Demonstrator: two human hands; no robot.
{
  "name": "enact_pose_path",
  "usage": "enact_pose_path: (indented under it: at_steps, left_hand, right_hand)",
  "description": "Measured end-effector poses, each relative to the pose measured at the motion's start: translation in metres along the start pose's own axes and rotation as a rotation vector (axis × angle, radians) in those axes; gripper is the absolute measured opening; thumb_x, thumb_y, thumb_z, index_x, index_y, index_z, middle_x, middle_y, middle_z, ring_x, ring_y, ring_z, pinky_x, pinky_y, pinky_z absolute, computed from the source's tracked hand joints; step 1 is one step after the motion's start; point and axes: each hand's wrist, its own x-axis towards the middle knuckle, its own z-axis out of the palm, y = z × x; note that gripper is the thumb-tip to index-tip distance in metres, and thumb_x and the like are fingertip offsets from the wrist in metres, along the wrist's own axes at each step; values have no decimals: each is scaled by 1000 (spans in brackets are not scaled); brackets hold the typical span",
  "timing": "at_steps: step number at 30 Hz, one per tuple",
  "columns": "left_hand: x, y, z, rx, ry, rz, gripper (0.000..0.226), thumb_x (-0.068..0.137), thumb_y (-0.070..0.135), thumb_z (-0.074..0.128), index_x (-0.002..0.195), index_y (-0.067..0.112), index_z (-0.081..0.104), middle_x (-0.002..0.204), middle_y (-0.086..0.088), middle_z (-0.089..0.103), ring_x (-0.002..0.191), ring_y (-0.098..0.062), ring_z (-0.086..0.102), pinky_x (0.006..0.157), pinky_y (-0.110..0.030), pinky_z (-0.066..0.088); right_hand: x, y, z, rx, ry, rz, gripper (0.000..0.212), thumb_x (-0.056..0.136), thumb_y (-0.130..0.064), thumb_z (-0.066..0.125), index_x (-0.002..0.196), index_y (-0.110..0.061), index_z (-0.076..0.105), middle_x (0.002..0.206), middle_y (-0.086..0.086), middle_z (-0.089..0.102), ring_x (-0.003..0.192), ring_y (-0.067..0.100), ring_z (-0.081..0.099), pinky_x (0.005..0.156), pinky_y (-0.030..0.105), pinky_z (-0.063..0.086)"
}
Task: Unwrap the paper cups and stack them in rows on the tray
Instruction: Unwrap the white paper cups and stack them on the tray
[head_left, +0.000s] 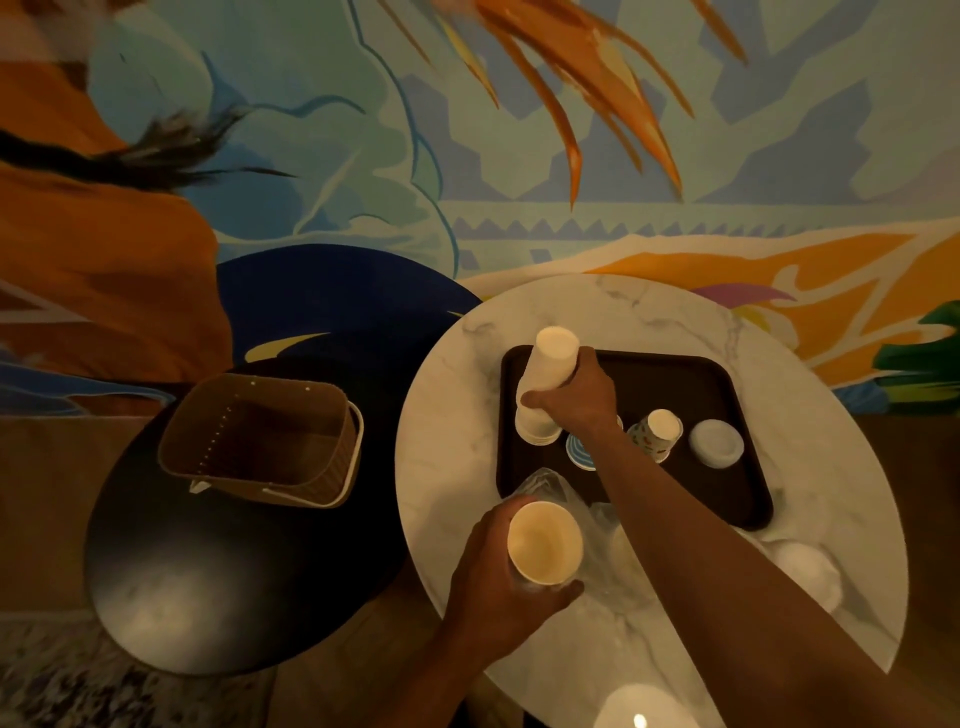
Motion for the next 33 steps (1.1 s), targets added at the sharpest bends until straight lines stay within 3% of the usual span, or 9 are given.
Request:
enact_pose_path:
  at_steps: [4, 6, 12, 15, 20, 24, 28, 30, 33]
  left_hand:
    - [-2, 4, -9, 8, 8, 11, 90, 67, 76, 75, 139, 66, 23, 142, 38, 38, 130, 16, 38, 108, -18, 43]
    - [-7, 6, -14, -25, -19, 22, 92, 64, 64, 84, 138, 65, 28, 140, 40, 38, 130, 17, 38, 106, -10, 37]
    - [-8, 11, -18, -62, -30, 28, 91, 65, 59, 86, 134, 67, 28, 140, 39, 38, 130, 16, 39, 104, -7, 36]
    - [-9, 13, -19, -67, -26, 29, 92, 65, 61, 85, 136, 65, 27, 140, 38, 39, 129, 15, 40, 105, -10, 37]
    - [-4, 3, -7, 71, 21, 50, 99, 58, 95, 61, 140, 67, 14, 136, 41, 36, 130, 14, 39, 110, -18, 38]
    - [-5, 21, -20, 43, 2, 74, 104, 54, 79, 81, 142, 47, 35, 138, 31, 47, 130, 1, 48, 108, -28, 48]
    - [-5, 40, -33, 54, 73, 126, 102, 59, 80, 77, 145, 41, 38, 144, 27, 43, 135, -3, 44, 111, -35, 44]
    - [-6, 48, -41, 102, 138, 165, 95, 64, 77, 73, 144, 40, 39, 145, 25, 41, 133, -2, 42, 111, -33, 41]
    - [-4, 61, -54, 133, 161, 246, 78, 69, 60, 74, 138, 39, 45, 137, 25, 44, 127, 1, 44, 106, -23, 41]
  right_hand:
    - [-4, 5, 9, -120, -78, -2, 90, 65, -31, 95, 139, -13, 46, 140, 10, 57, 129, 33, 56, 102, 48, 49]
    - [-5, 7, 13, -176, -110, 9, 91, 66, -34, 95, 140, -14, 46, 141, 10, 57, 129, 33, 55, 102, 48, 50]
    - [-10, 8, 11, -245, -137, 9, 84, 67, -35, 93, 137, -17, 50, 136, 7, 60, 125, 29, 58, 99, 45, 51]
    - [-11, 7, 6, -246, -157, 29, 84, 68, -31, 93, 139, -17, 49, 137, 8, 58, 126, 30, 57, 100, 47, 51]
    - [-18, 6, 1, -173, -77, -36, 78, 67, -34, 94, 133, -22, 54, 132, 3, 62, 119, 26, 60, 97, 45, 53]
    - [-24, 3, -3, -216, -106, -60, 85, 66, -36, 94, 138, -23, 52, 136, 4, 60, 124, 29, 59, 99, 45, 51]
    - [-36, -10, -18, -223, -87, -85, 111, 64, -34, 96, 154, -19, 33, 153, 9, 44, 138, 32, 46, 107, 47, 45]
    - [-46, -18, -33, -207, -49, -109, 96, 68, -25, 93, 149, -20, 41, 148, 9, 50, 134, 30, 51, 105, 42, 48]
    - [-68, -24, -61, -128, -104, -145, 56, 74, -8, 83, 124, -24, 64, 121, 0, 68, 114, 20, 65, 92, 29, 54]
